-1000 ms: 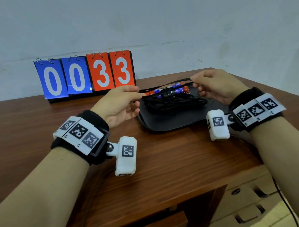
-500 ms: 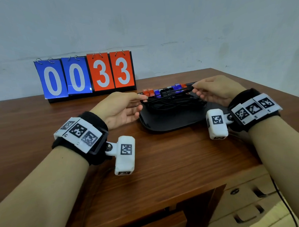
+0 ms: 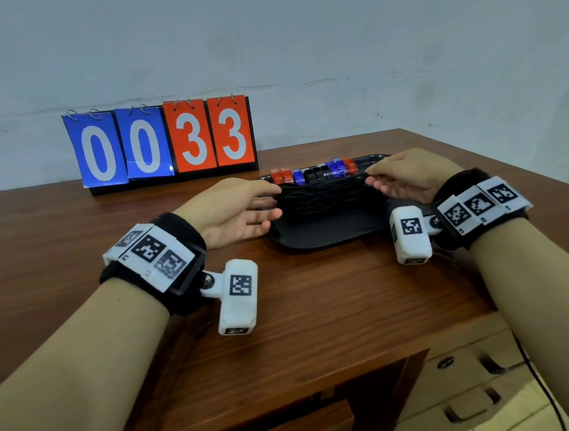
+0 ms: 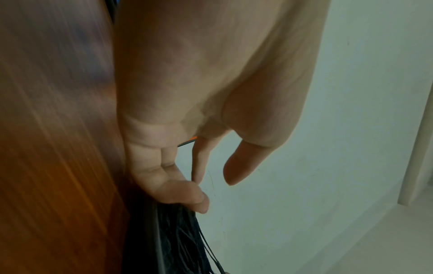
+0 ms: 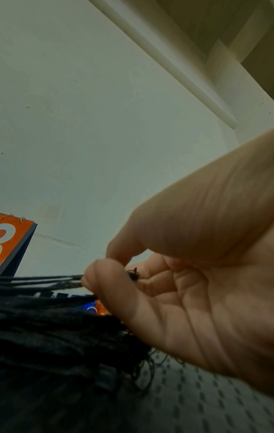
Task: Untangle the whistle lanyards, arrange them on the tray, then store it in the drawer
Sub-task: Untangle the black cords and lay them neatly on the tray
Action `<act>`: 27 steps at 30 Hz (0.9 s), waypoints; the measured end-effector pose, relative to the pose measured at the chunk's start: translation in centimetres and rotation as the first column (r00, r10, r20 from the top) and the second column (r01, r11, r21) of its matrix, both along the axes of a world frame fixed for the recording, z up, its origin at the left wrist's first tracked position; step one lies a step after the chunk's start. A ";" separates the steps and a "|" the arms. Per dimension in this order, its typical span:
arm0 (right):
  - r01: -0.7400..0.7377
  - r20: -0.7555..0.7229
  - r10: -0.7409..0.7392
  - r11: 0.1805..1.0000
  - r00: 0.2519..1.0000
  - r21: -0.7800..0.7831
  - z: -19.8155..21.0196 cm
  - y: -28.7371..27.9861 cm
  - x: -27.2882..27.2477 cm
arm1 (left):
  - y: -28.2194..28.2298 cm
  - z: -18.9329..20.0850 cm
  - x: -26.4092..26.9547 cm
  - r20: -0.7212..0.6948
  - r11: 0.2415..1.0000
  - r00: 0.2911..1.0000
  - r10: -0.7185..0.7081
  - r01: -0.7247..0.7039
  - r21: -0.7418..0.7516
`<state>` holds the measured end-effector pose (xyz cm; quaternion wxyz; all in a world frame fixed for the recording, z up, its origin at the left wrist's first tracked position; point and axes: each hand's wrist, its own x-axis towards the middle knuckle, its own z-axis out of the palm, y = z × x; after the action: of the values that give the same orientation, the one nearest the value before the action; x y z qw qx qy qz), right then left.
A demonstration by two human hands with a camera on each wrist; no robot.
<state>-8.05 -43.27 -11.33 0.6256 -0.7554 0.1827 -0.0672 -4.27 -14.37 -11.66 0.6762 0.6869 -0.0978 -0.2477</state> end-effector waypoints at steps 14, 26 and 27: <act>-0.013 0.060 0.020 0.994 0.998 -0.108 0.0 0.0 -0.2 | 0.1 0.1 -0.3 0.068 0.999 0.998 0.005 -0.008 0.036; -0.179 0.095 0.198 0.968 0.976 -0.179 1.7 4.9 -2.7 | 2.7 3.3 -3.8 0.252 0.987 0.966 -0.064 0.024 0.160; -0.203 0.102 0.228 0.957 0.968 -0.208 2.1 5.6 -3.3 | 3.1 3.7 -4.4 0.285 0.982 0.956 -0.073 0.019 0.187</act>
<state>-11.36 -37.64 -9.23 0.5620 -0.8230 0.0520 -0.0634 -8.68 -11.30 -8.00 0.5830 0.7721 -0.1890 -0.1680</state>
